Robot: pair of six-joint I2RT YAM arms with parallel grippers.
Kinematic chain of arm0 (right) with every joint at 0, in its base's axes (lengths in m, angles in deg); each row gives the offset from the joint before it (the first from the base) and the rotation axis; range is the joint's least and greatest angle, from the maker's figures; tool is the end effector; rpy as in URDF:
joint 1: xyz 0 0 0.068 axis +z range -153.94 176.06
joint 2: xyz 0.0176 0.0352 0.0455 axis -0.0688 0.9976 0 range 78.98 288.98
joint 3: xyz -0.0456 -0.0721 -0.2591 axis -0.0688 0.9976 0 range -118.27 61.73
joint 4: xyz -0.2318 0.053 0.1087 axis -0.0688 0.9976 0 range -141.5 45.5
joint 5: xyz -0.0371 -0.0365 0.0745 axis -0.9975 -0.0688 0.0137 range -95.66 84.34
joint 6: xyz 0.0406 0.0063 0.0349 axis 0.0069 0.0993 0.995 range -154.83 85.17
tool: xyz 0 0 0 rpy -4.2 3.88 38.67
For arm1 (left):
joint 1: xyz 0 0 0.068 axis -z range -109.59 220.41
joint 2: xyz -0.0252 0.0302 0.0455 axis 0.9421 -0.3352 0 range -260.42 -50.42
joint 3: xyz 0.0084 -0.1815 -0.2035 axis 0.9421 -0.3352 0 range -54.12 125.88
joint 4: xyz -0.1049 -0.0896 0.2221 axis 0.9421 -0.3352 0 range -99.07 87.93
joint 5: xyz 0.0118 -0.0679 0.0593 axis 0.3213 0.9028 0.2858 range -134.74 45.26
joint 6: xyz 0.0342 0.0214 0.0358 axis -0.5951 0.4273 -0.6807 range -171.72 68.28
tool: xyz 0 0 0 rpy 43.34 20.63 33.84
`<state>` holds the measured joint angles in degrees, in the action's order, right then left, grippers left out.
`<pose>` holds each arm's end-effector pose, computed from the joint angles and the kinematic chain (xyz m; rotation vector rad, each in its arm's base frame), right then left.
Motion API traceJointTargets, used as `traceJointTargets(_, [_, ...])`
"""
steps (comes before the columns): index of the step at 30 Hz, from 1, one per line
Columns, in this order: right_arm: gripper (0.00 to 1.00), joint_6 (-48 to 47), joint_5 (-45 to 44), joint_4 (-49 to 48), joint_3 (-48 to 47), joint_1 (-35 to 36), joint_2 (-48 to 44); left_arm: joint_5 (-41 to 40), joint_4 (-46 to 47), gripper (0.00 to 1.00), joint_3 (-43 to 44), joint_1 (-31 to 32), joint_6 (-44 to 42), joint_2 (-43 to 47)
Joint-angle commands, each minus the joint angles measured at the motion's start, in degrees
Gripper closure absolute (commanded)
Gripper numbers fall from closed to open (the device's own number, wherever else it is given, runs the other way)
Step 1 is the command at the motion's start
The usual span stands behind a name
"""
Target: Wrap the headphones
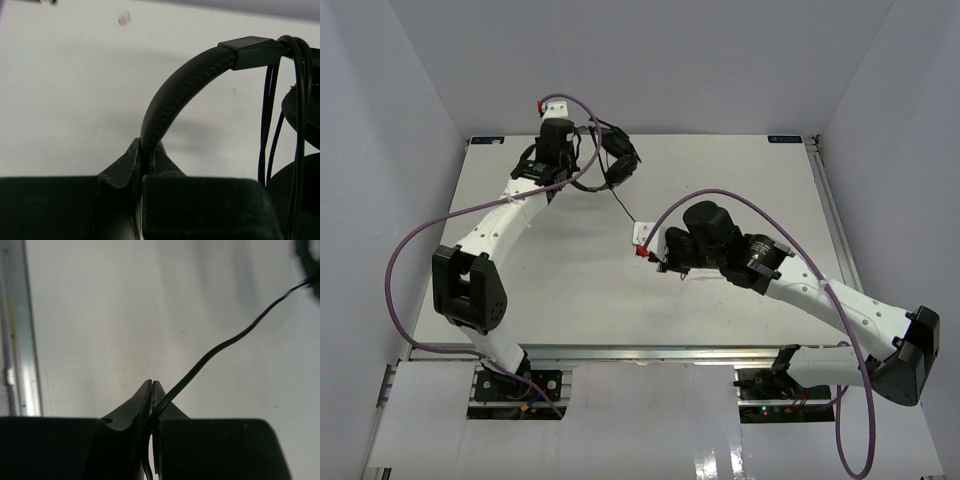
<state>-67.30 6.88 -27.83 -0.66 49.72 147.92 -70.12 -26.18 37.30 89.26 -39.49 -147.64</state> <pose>0.1533 0.2216 0.3368 -1.5399 1.4521 0.4513 0.3787 -0.1131 0.3574 -0.1463 2.0352 0.1255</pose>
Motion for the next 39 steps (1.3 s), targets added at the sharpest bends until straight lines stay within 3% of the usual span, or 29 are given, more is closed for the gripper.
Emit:
traceJointTargets(1, [0.92,-12.8,-16.0,1.0,-8.1,2.4,-0.7,3.2,5.4,1.0,-7.8,-0.2,2.4,2.9])
traceJointTargets(9, [0.92,-27.3,-32.5,-8.4,-12.8,2.8,2.9,9.9,6.2,1.0,-20.4,3.4,-0.6,7.3])
traceJointTargets(19, [0.92,-29.0,-35.0,-18.8,-12.8,1.8,6.5,18.4,7.0,1.0,-28.4,13.2,1.4,13.0])
traceJointTargets(29, [0.91,-18.4,-20.1,-19.2,-11.4,-6.9,6.5,29.0,6.1,1.0,-35.3,16.5,1.2,24.1])
traceJointTargets(39, [0.92,-10.6,-9.1,-19.1,-15.4,-10.5,11.7,32.1,3.9,1.0,-35.8,19.0,1.5,28.3])
